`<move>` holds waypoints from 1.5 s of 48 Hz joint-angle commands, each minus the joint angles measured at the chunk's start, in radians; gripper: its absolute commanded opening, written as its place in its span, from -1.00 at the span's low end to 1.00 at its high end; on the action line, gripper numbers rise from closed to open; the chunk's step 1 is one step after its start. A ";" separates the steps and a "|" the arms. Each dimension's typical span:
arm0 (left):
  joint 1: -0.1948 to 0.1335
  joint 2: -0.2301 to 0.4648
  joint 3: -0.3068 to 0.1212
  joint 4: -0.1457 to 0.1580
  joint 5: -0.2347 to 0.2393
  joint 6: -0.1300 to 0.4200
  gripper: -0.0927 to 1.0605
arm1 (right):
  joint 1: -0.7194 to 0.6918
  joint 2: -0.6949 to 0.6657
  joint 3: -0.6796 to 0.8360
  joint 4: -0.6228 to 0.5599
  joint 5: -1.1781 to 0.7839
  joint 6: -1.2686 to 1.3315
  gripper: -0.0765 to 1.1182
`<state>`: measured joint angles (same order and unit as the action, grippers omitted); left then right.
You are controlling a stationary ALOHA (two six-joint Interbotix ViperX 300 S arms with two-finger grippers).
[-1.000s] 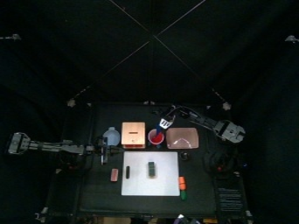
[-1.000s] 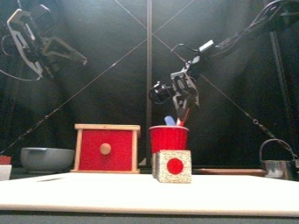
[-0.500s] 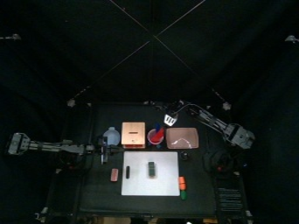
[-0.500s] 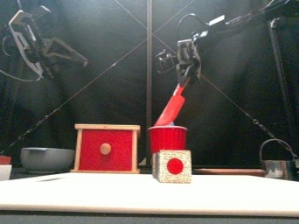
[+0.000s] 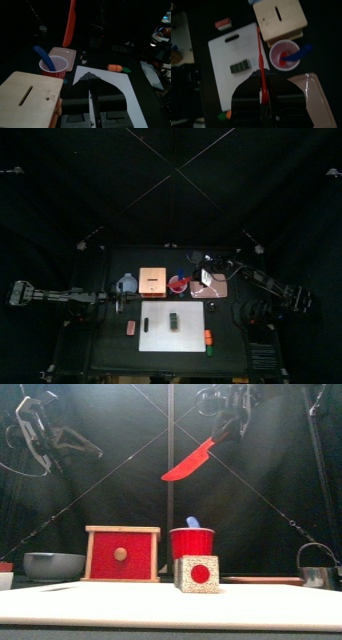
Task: Cut the sushi into 4 pieces with the knife
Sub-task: Grasp knife edge with left hand
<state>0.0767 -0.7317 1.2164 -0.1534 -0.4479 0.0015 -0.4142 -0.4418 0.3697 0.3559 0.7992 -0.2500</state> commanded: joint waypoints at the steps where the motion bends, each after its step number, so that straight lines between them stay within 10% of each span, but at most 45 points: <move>1: 0.008 0.000 -0.018 0.002 -0.014 0.002 -0.31 | 0.049 -0.069 0.109 -0.021 -0.178 -0.011 -0.54; 20: -0.002 0.008 -0.046 0.009 -0.008 0.002 -0.01 | 0.244 -0.130 0.420 -0.114 -0.655 -0.008 -0.54; 42: -0.031 0.160 -0.152 0.064 0.021 0.002 0.79 | 0.328 -0.081 0.560 -0.130 -1.015 0.006 -0.54; 72: -0.021 0.376 -0.250 0.075 0.011 0.025 0.73 | 0.374 -0.035 0.526 -0.140 -1.026 0.009 -0.54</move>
<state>0.0522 -0.3728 1.0063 -0.0782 -0.4264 0.0261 -0.0430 -0.4679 0.9219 0.2163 -0.2163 -0.2424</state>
